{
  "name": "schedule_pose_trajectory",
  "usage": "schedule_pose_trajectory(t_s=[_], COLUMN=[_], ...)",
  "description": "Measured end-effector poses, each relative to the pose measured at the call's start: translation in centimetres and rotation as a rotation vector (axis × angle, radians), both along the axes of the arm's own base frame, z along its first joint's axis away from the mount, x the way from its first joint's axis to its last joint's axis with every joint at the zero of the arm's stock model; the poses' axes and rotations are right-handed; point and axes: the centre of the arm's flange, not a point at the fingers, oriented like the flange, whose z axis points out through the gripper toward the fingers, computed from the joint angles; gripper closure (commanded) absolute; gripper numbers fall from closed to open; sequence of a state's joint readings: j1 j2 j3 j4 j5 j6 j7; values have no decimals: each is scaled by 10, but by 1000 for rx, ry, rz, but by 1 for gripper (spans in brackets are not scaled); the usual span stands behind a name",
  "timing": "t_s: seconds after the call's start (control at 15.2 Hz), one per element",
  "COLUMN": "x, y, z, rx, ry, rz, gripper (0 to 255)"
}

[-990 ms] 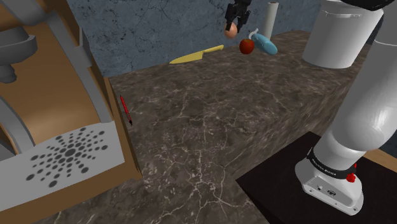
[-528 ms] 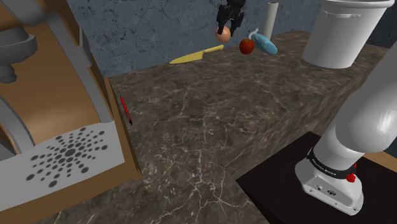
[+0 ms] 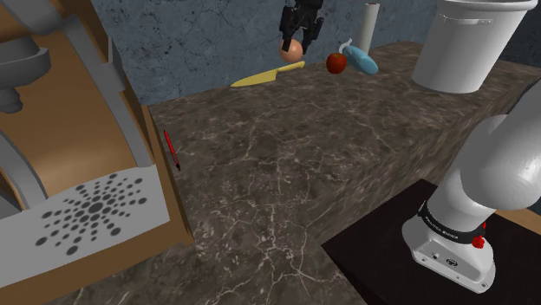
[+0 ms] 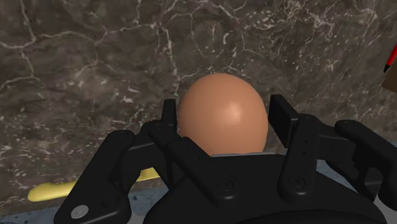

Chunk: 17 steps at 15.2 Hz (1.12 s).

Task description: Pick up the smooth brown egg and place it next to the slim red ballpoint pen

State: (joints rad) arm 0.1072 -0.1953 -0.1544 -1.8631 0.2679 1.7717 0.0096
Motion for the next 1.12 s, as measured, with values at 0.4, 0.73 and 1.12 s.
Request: schedule_pose_trajectory(t_s=[0.4, 0.73, 1.12], x=[-25, -43, -64], y=[74, 139, 214], z=[6, 13, 19], rx=[0, 0, -1], ry=[0, 0, 1], rz=[0, 0, 0], gripper=[255, 255, 255])
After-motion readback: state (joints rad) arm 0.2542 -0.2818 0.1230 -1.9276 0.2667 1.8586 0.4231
